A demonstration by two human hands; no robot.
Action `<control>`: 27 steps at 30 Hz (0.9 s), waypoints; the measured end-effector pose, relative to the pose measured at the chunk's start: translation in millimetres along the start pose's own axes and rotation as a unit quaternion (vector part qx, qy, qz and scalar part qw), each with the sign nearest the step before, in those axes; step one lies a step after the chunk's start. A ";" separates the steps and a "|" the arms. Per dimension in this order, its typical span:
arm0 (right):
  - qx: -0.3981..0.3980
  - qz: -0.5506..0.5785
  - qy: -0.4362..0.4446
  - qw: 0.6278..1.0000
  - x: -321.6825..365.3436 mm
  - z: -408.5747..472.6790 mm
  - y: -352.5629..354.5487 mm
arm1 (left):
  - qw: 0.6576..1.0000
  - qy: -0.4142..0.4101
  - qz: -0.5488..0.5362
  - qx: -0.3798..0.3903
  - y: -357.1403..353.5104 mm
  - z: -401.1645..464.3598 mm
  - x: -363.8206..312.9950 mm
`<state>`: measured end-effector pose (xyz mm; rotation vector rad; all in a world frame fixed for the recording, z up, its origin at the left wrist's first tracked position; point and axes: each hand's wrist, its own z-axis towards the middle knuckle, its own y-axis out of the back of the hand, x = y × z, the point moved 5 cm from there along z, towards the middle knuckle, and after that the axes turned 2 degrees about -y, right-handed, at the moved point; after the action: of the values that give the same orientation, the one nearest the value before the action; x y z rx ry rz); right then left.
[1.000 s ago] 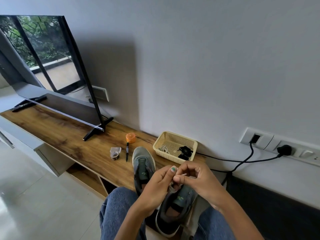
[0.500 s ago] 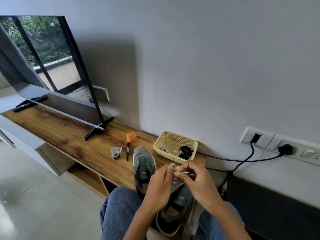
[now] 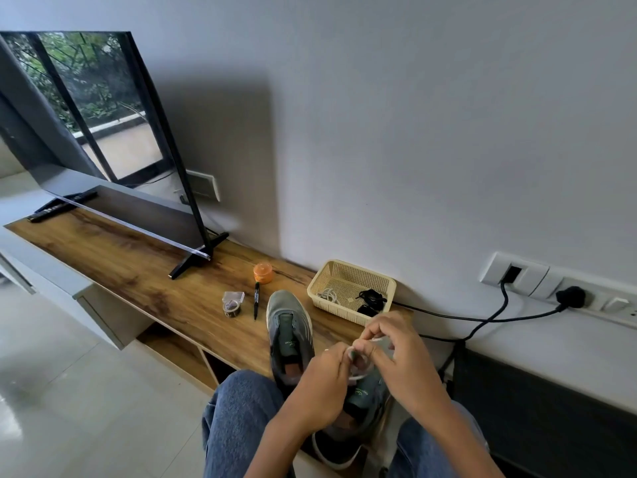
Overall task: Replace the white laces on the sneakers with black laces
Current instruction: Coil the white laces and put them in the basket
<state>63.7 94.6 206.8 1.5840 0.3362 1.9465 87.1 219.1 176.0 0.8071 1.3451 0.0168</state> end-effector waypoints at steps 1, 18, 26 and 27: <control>0.010 -0.010 0.005 1.000 1.9 0.8 1.1 | 1.000 -0.003 -0.001 0.016 -1.6 -0.3 -0.5; 0.091 0.265 -0.240 0.930 -11.8 -6.1 -7.2 | 0.991 -0.043 -0.123 0.034 4.4 1.3 -6.1; 0.114 0.296 -0.255 0.913 -18.2 -10.4 -4.4 | 0.998 0.006 -0.059 -0.019 8.0 3.3 11.5; 0.120 0.300 -0.259 0.910 -18.9 -11.1 -4.8 | 0.999 0.003 -0.035 -0.028 9.3 3.3 11.4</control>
<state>56.6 89.0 186.3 2.5125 -0.1669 1.8295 97.0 229.4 171.2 0.7128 1.3732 0.0011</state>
